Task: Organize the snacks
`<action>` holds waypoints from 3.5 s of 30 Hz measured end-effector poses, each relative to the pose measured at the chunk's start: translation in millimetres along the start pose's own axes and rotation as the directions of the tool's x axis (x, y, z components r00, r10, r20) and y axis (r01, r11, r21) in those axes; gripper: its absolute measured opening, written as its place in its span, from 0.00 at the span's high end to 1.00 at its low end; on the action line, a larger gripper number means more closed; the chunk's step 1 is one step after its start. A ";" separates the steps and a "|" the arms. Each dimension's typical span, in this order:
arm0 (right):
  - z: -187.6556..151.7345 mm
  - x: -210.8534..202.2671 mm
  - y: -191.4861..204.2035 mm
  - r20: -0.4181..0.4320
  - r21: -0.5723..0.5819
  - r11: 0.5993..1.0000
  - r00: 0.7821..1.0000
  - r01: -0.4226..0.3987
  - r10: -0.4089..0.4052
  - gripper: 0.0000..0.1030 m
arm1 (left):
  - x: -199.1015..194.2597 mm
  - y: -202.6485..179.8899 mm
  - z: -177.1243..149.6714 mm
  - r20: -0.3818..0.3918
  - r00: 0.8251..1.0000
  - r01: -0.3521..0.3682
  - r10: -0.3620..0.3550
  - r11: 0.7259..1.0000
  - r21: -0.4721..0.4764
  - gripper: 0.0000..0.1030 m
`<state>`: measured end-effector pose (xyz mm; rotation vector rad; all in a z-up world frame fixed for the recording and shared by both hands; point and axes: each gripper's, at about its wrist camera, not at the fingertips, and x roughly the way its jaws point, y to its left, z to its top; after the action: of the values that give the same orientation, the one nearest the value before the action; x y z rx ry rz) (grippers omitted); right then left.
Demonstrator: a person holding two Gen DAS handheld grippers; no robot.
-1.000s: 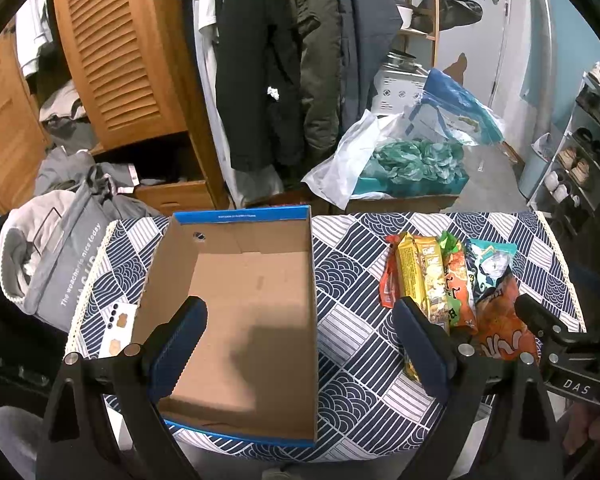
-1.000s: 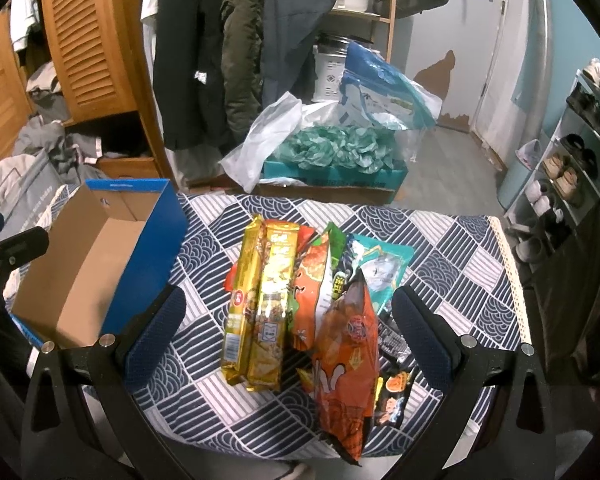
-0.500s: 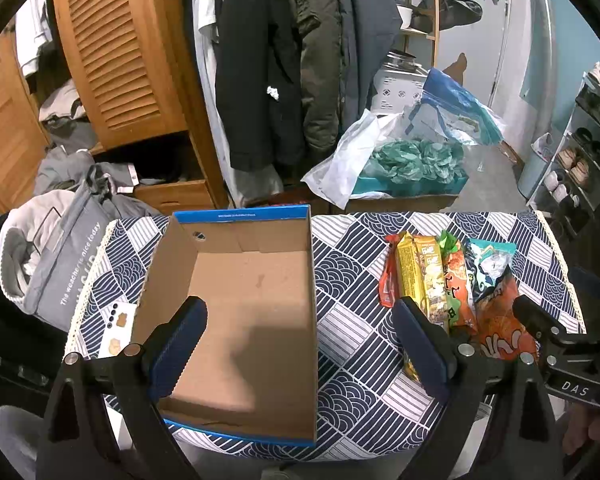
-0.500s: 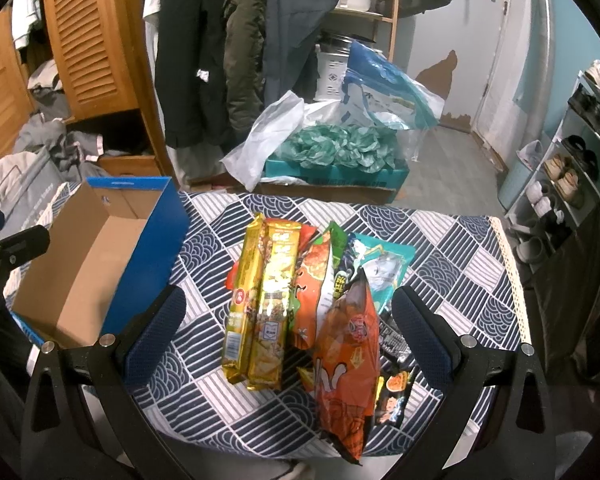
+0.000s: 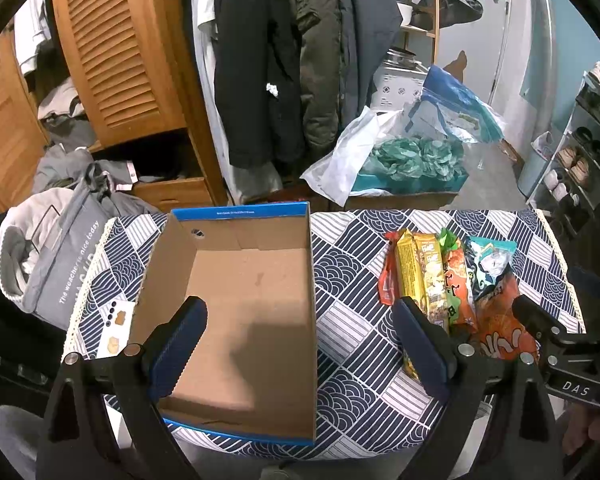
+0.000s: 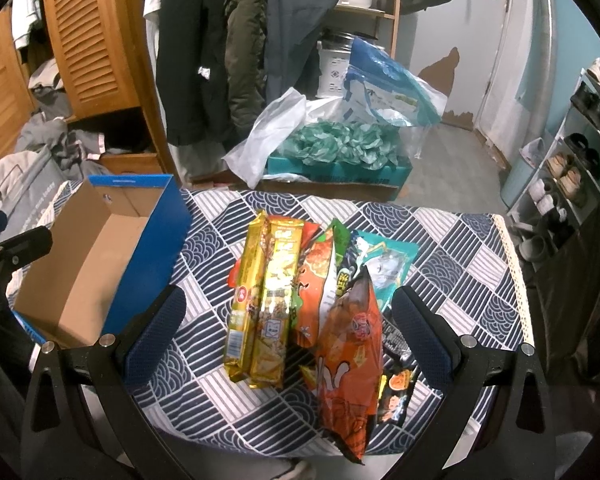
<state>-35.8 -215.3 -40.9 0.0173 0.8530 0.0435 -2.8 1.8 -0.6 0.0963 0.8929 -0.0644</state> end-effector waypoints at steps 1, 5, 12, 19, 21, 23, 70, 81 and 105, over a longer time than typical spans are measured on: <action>0.1 0.1 0.0 -0.001 0.000 1.000 1.000 0.000 0.000 0.02 | 0.1 0.0 0.1 0.000 1.000 -0.001 0.001 1.000 0.000 0.08; 0.2 0.0 -0.3 -0.001 0.002 1.000 1.000 0.000 0.000 0.02 | 0.1 0.1 0.3 -0.002 1.000 0.000 0.000 1.000 -0.001 0.08; 0.1 -0.3 -0.9 -0.003 0.000 1.000 1.000 0.001 -0.001 0.02 | 0.3 0.4 0.7 -0.002 1.000 0.000 0.000 1.000 0.000 0.08; 1.6 0.4 -1.3 -0.004 0.000 1.000 1.000 0.001 -0.001 0.02 | 1.6 0.5 -0.9 -0.007 1.000 0.005 -0.005 1.000 -0.001 0.08; 1.3 0.3 -2.1 -0.003 0.000 1.000 1.000 0.006 -0.006 0.02 | 3.4 -1.3 -3.3 -0.015 1.000 0.009 -0.009 1.000 0.001 0.08; -0.9 0.1 -4.3 -0.003 0.003 1.000 1.000 0.013 -0.013 0.02 | 9.3 -6.4 -5.9 -0.031 0.999 0.019 -0.019 1.000 0.003 0.08; -55.1 110.4 -63.1 -0.365 0.077 0.997 0.931 0.003 0.026 0.41 | 146.9 -110.5 -28.5 -0.373 0.920 0.167 -0.124 0.982 0.085 0.08; -32.3 90.5 -75.2 -0.251 0.147 0.989 0.966 -0.026 0.063 0.55 | 178.4 -116.4 -29.2 -0.398 0.903 0.180 -0.163 0.984 0.006 0.08; -8.4 106.7 -71.8 -0.231 0.182 0.983 0.969 -0.039 0.081 0.55 | 206.4 -116.7 -33.8 -0.409 0.862 0.294 -0.301 0.952 -0.081 0.72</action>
<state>30.3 -282.2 -129.1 0.2079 1.0947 0.0278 88.9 -113.7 -189.3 -0.0476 1.3341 -0.3370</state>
